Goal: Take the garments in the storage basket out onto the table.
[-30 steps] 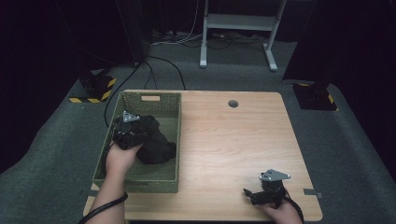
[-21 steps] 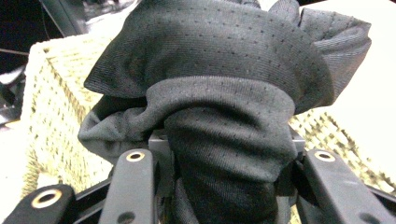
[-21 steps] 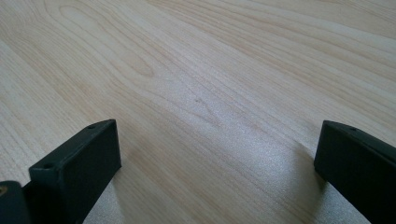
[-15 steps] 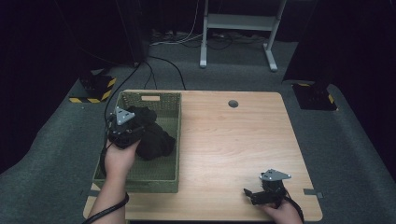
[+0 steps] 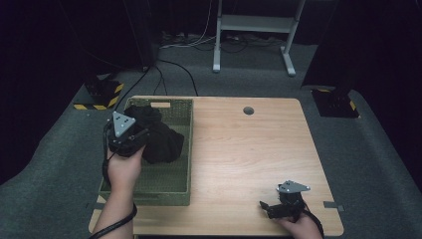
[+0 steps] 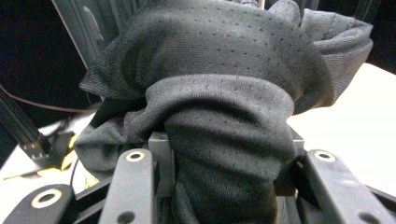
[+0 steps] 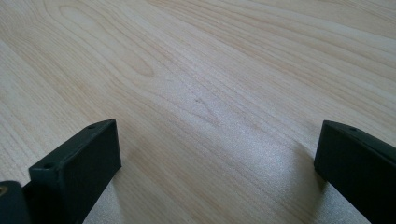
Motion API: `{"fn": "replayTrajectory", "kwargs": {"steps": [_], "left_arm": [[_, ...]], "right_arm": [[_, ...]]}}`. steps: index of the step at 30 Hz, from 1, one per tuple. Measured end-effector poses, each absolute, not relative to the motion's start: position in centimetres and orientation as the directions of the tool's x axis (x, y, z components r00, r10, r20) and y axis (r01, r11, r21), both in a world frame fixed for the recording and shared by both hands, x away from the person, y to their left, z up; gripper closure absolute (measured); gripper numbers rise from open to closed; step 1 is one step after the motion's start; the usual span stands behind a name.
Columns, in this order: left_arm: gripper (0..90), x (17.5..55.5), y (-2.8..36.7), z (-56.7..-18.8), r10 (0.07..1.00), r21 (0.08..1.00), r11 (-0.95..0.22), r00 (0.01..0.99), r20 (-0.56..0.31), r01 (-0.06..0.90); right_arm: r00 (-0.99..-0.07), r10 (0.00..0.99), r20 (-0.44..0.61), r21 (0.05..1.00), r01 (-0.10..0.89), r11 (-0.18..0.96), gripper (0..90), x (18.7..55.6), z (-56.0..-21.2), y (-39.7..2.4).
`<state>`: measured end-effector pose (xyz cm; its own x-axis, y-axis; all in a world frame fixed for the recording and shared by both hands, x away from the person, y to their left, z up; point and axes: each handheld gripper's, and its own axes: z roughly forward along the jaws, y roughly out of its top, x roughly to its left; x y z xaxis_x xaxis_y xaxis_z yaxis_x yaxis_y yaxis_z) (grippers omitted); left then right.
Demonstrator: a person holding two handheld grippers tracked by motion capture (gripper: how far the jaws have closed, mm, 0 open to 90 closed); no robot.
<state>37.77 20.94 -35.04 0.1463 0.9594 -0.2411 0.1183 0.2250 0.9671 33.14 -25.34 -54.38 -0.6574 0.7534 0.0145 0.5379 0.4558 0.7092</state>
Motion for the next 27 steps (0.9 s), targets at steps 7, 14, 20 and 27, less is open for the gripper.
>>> {"fn": "replayTrajectory", "kwargs": {"steps": [7,14,20,27], "left_arm": [[55.3,37.2,20.7,-33.1,0.955,0.969,0.244,0.161,-0.248,0.048],[55.4,36.7,20.9,-31.6,0.945,0.960,0.280,0.176,-0.276,0.005],[55.4,36.5,21.1,-30.5,0.935,0.949,0.313,0.178,-0.306,-0.017],[55.5,35.9,21.4,-29.1,0.928,0.939,0.338,0.188,-0.321,-0.066]], "right_arm": [[-0.658,0.753,0.014,0.709,0.538,0.456,0.1,33.1,-54.4,-25.3],[-0.657,0.754,0.014,0.710,0.537,0.455,0.1,33.1,-54.4,-25.3],[-0.657,0.754,0.017,0.710,0.539,0.453,0.0,33.1,-54.4,-25.3],[-0.657,0.754,0.020,0.711,0.539,0.452,0.0,33.2,-54.4,-25.4]]}}
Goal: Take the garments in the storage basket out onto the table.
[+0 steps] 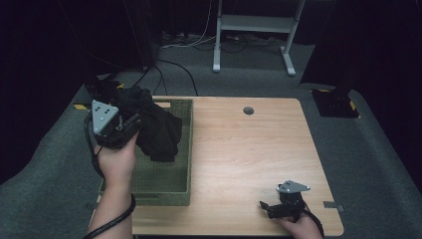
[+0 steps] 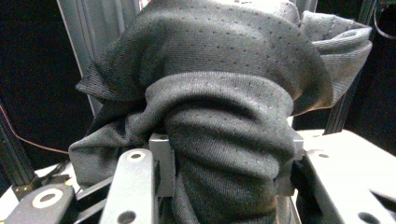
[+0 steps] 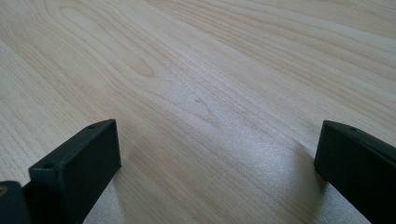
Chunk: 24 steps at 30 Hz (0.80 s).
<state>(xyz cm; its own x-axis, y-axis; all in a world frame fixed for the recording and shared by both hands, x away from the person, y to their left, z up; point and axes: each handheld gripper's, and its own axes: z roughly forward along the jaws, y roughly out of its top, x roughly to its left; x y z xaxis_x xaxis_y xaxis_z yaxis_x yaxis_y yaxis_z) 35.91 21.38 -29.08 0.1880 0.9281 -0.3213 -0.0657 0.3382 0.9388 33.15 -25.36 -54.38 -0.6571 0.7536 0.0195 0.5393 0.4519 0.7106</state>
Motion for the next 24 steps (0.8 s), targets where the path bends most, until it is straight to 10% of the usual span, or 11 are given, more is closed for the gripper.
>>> {"fn": "replayTrajectory", "kwargs": {"steps": [24], "left_arm": [[55.5,34.0,20.6,-25.4,0.902,0.891,0.396,0.275,-0.333,-0.222]], "right_arm": [[-0.657,0.754,0.014,0.709,0.538,0.456,0.1,33.1,-54.4,-25.3]]}}
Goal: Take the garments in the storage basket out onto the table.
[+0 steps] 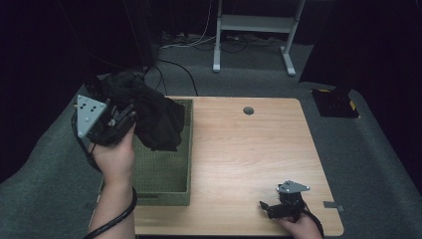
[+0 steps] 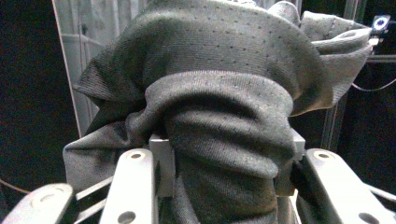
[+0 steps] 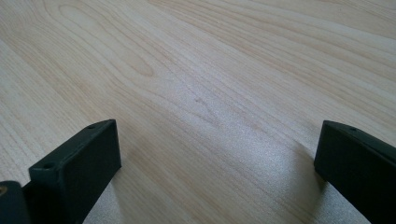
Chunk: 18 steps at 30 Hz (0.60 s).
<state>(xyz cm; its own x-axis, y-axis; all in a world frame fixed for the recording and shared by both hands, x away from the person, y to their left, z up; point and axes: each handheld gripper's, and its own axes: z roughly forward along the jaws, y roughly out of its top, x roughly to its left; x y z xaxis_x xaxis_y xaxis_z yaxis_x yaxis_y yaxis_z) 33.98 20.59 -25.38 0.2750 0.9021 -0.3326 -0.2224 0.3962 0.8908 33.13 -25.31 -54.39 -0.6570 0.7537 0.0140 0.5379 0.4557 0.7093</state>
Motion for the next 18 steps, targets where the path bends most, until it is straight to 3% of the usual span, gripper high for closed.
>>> {"fn": "replayTrajectory", "kwargs": {"steps": [18], "left_arm": [[55.5,33.1,19.7,-22.0,0.876,0.849,0.444,0.336,-0.345,-0.285]], "right_arm": [[-0.657,0.753,0.021,0.711,0.539,0.451,0.1,33.2,-54.4,-25.4]]}}
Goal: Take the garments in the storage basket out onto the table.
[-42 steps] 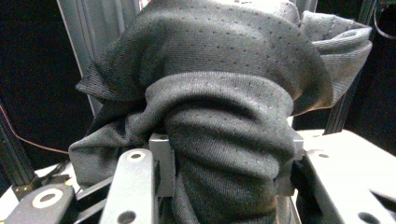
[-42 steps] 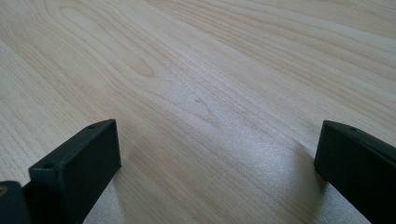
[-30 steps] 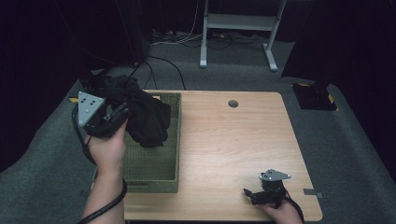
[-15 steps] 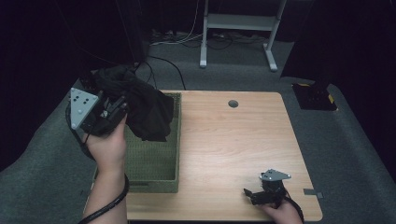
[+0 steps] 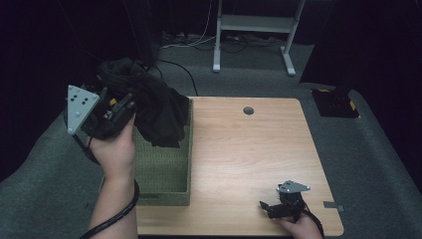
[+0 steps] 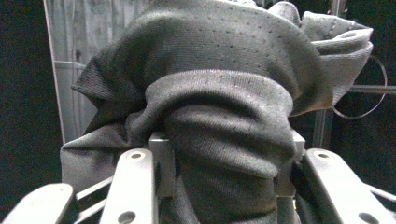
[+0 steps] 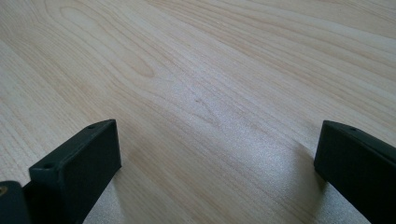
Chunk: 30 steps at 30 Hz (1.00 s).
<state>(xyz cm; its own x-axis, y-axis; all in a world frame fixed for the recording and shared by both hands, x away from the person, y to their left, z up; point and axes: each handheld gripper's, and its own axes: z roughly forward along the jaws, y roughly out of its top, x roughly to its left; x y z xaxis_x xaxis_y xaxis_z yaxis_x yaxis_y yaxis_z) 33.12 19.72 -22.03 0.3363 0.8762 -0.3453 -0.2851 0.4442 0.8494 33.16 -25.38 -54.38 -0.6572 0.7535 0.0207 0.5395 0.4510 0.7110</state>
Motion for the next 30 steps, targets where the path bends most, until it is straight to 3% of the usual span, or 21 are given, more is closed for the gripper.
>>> {"fn": "replayTrajectory", "kwargs": {"steps": [30], "left_arm": [[55.8,32.3,15.4,-18.7,0.836,0.832,0.474,0.446,-0.321,-0.289]], "right_arm": [[-0.656,0.754,0.039,0.715,0.545,0.438,0.1,33.2,-54.4,-25.5]]}}
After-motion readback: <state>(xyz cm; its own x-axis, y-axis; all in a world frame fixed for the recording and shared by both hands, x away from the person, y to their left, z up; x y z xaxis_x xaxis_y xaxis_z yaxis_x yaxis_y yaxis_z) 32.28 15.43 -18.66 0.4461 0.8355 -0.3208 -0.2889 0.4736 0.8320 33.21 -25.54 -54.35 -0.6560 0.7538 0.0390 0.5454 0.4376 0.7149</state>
